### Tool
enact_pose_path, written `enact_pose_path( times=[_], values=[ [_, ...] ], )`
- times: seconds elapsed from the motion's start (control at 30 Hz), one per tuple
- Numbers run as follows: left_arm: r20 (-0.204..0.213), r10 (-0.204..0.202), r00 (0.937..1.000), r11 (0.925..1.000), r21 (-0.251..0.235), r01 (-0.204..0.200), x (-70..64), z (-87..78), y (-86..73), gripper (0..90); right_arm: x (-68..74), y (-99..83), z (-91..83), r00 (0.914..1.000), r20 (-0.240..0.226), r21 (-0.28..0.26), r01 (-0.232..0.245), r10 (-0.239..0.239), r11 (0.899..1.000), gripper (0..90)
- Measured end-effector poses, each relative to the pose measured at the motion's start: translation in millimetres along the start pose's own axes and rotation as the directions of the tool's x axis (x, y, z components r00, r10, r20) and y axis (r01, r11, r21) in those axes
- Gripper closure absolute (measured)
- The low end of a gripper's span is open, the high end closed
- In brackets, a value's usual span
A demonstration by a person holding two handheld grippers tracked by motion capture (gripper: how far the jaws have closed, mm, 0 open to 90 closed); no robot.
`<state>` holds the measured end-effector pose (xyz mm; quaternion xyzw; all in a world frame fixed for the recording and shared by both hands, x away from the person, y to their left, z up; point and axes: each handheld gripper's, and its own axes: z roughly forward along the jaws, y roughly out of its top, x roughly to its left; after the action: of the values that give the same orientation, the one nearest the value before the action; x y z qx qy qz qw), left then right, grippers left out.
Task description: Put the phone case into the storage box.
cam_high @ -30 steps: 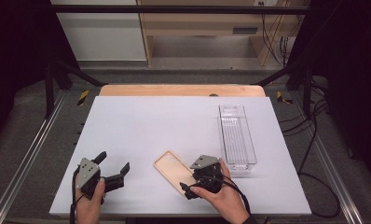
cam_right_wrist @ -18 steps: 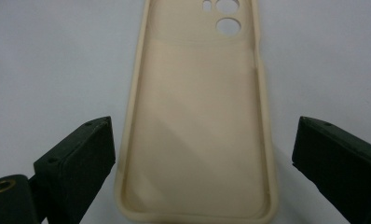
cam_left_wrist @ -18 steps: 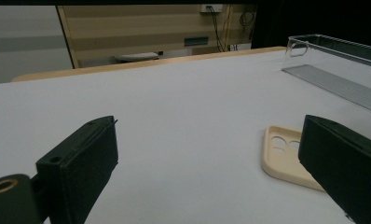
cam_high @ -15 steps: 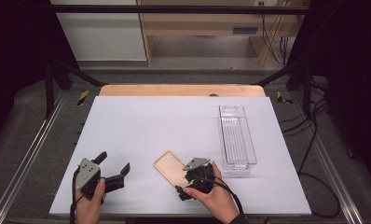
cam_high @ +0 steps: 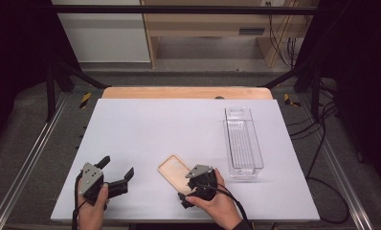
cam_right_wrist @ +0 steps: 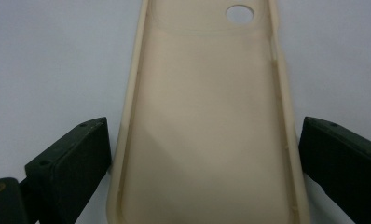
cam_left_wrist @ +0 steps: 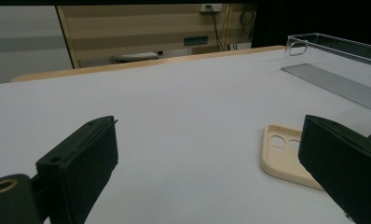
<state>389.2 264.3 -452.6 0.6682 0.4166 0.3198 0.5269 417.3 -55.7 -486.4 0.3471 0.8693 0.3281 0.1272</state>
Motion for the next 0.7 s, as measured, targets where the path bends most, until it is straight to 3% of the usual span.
enact_pose_path(
  times=[0.7],
  values=[
    [0.024, -0.019, 0.9995, 0.9998, -0.002, 0.019, 1.1, -1.4, -0.1, 4.4, 1.6, -5.2, -3.4, 0.9999, 0.017, -0.034, -0.002, 0.002, 0.999, 10.6]
  ],
)
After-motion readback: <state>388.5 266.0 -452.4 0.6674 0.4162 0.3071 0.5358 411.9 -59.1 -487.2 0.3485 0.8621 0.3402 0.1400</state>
